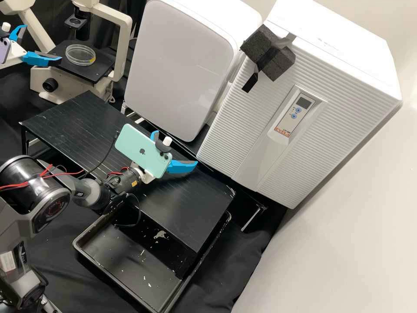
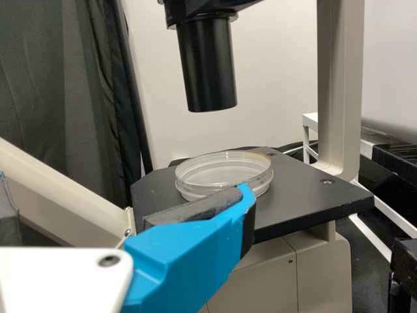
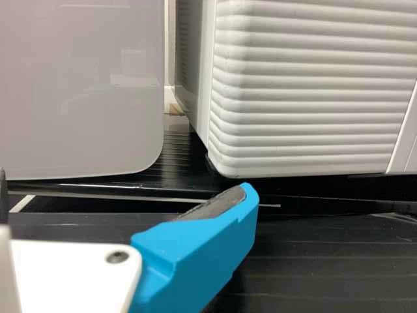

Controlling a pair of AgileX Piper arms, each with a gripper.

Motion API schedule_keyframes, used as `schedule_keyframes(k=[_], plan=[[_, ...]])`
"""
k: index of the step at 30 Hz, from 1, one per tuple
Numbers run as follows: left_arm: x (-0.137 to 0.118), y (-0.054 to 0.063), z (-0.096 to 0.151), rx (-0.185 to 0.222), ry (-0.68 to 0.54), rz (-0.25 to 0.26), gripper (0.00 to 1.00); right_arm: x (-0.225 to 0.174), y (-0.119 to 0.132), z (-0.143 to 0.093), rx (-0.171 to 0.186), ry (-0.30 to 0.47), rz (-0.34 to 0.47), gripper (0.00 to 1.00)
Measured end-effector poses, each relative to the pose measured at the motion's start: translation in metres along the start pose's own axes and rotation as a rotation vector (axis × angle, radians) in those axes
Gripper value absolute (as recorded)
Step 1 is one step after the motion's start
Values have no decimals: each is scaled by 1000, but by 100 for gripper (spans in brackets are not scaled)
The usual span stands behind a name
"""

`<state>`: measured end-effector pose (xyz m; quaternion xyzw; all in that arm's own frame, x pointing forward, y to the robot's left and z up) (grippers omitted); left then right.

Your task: Place the petri dish on the bench

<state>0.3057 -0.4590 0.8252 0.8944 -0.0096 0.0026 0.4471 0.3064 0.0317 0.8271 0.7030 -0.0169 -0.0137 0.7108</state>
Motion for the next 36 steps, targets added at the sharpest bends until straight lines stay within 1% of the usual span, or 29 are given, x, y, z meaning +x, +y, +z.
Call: schedule_keyframes(k=[11,12,14,17,20,24,28,32,36], plan=[[0,0,1,1,-6,-1,100,0,0,0,0,0,0,100],[0,-1,4,-1,-14,-2,100,0,0,0,0,0,0,100],[-1,-1,11,-17,-43,-4,100,0,0,0,0,0,0,100],[-3,0,24,-15,-110,-6,100,0,0,0,0,0,0,100],[-5,1,33,-3,-154,-2,100,0,0,0,0,0,0,100],[-1,5,38,-3,-169,10,100,0,0,0,0,0,0,100],[9,9,37,-19,-149,32,100,0,0,0,0,0,0,100],[19,6,36,-33,-129,26,100,0,0,0,0,0,0,100],[30,-3,38,-34,-127,-12,100,0,0,0,0,0,0,100]])
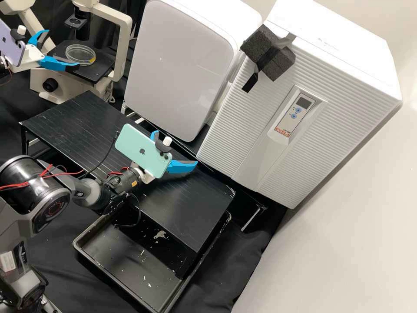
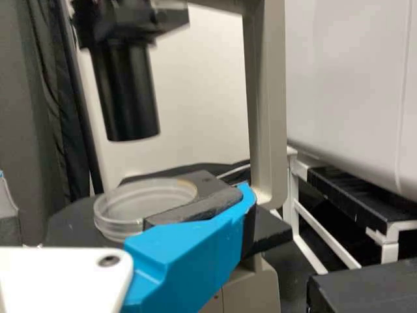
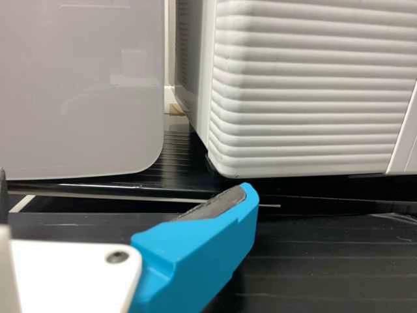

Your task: Place the petri dish on the bench

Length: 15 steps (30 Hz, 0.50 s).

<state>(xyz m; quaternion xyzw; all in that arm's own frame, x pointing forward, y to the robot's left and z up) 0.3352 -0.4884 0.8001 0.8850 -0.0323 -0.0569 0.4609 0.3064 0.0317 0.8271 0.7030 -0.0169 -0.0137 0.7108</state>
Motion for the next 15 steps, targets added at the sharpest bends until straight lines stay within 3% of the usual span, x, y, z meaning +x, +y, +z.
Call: schedule_keyframes(k=[8,10,15], plan=[[15,-17,5,13,7,-74,100,0,0,0,0,0,0,100],[15,-18,5,24,17,-84,100,0,0,0,0,0,0,100],[15,-18,4,7,37,-88,100,0,0,0,0,0,0,100]])
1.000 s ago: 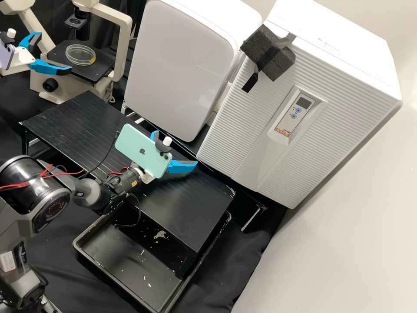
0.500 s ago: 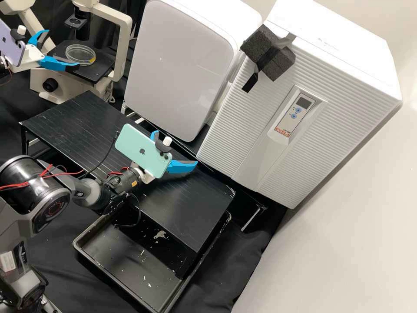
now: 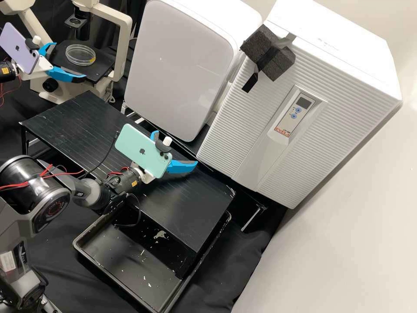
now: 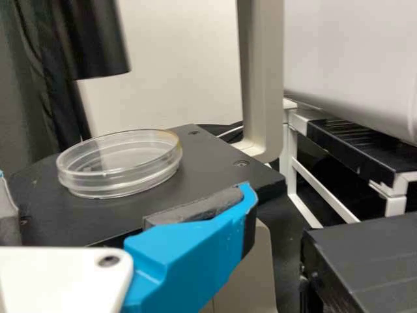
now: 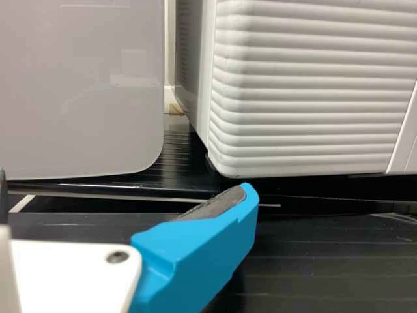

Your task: Place the petri dish on the bench

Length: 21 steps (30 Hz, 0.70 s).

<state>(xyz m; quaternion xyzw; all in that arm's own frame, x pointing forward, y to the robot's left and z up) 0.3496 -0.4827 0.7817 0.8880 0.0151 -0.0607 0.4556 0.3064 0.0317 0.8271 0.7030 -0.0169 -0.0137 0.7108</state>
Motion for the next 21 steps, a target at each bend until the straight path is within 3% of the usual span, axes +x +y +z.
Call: schedule_keyframes(k=[7,16,21], plan=[[0,1,-6,-14,-5,-2,100,0,0,0,0,0,0,100],[-16,25,-18,-147,-12,52,100,0,0,0,0,0,0,100],[-19,33,-19,-163,-17,75,100,0,0,0,0,0,0,100]])
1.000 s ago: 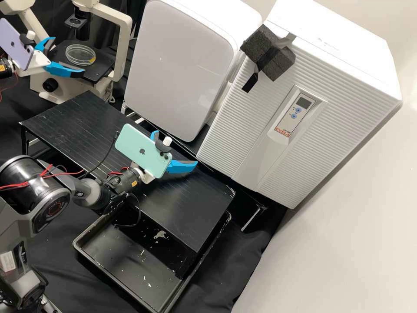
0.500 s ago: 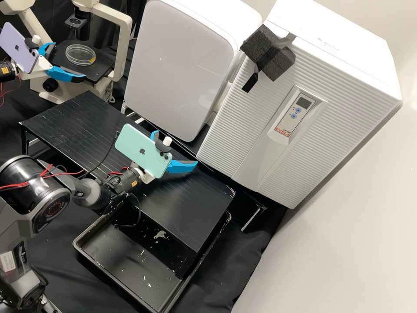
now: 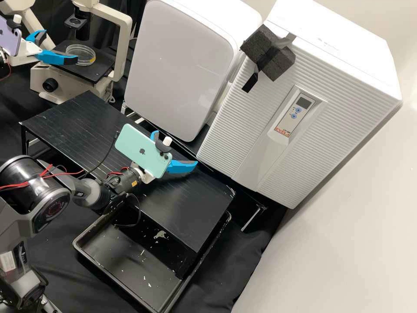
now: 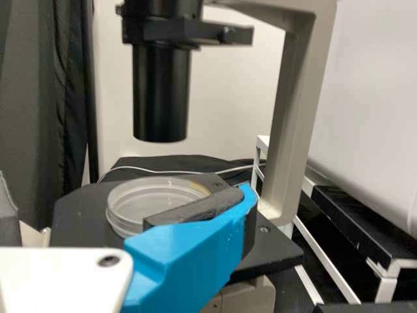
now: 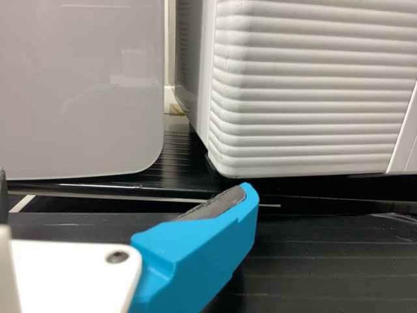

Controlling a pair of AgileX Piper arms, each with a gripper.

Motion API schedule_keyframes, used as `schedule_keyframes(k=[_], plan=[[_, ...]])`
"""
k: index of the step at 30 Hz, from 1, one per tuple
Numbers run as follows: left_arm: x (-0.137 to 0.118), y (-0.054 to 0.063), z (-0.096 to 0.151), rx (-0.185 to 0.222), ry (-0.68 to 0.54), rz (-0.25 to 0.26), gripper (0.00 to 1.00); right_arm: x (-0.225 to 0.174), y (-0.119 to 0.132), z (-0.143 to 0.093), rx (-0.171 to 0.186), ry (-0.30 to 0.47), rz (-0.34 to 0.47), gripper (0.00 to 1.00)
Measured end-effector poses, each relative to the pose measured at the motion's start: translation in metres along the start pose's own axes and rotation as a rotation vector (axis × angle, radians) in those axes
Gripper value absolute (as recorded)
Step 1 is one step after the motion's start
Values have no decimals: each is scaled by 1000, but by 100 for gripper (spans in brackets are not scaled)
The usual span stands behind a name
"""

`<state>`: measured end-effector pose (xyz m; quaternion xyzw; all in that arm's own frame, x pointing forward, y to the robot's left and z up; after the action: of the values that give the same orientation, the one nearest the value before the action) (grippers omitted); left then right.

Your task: Place the petri dish on the bench

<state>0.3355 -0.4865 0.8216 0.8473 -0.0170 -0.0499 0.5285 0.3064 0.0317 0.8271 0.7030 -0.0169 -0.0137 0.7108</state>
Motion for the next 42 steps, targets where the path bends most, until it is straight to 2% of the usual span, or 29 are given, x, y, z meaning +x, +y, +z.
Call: schedule_keyframes(k=[5,10,17,24,35,37,42], plan=[[2,-1,0,2,1,-4,100,0,0,0,0,0,0,100],[11,-8,5,-3,-2,-16,100,0,0,0,0,0,0,100],[22,-21,8,35,24,-73,100,0,0,0,0,0,0,100],[30,-27,8,64,89,-71,100,0,0,0,0,0,0,100],[39,-36,15,69,83,-44,100,0,0,0,0,0,0,100],[40,-38,15,52,78,-48,100,0,0,0,0,0,0,100],[46,-43,15,43,66,-59,100,0,0,0,0,0,0,100]])
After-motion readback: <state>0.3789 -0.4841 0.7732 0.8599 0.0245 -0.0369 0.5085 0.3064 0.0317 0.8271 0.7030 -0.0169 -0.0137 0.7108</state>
